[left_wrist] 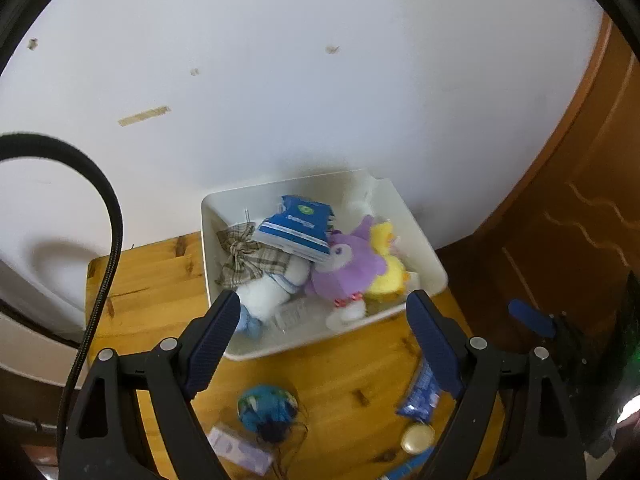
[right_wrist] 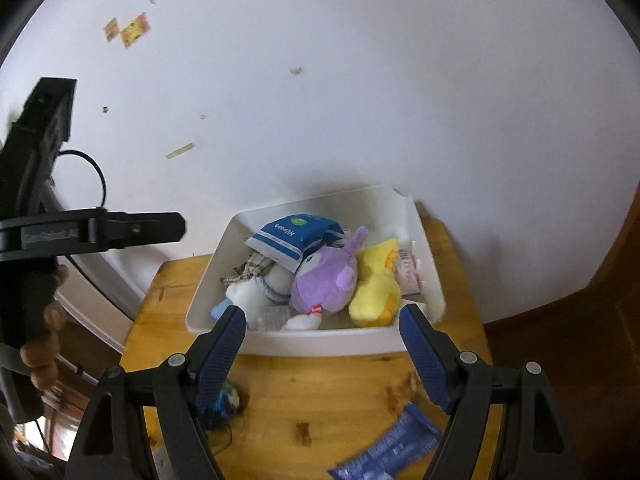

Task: Organize objects
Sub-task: 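Withdraw both open tools from the tray back over the table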

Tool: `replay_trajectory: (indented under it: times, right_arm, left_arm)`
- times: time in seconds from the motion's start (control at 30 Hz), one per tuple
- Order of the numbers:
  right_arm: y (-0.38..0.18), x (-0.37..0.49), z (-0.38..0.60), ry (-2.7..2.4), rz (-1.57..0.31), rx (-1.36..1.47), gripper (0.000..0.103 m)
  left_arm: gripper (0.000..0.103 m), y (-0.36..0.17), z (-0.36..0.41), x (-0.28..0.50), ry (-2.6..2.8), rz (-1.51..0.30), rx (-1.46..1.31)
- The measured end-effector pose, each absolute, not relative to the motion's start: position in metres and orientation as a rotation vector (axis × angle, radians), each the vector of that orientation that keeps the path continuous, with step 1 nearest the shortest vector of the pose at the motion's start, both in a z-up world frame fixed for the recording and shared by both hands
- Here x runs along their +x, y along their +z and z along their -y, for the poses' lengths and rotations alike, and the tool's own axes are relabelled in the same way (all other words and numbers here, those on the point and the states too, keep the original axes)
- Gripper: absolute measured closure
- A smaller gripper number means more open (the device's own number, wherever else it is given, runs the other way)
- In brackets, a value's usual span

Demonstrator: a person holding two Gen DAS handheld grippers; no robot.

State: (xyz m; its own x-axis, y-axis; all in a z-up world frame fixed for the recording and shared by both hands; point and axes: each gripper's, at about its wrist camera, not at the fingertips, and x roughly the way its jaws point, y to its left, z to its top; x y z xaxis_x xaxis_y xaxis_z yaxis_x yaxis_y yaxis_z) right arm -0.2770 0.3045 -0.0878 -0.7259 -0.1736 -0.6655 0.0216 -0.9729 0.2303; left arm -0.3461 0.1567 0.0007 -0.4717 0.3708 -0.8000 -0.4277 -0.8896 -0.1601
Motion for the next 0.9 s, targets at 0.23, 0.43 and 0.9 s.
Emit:
replay_trajectory:
  times: [0.23, 0.43, 0.9]
  right_arm:
    - [-0.041, -0.222, -0.296, -2.868, 0.185, 1.031, 0.023]
    - [-0.009, -0.178, -0.284, -2.879, 0.114, 0.945, 0.022]
    - [0.013, -0.100, -0.268, -2.893, 0.010, 0.821, 0.021]
  left_arm:
    - [0.016, 0.026, -0.143, -0.295, 2.348, -0.075, -1.198]
    - [0.016, 0.032, -0.129, -0.262, 2.359, -0.076, -1.179]
    - [0.016, 0.012, -0.085, -0.205, 2.398, 0.019, -1.181]
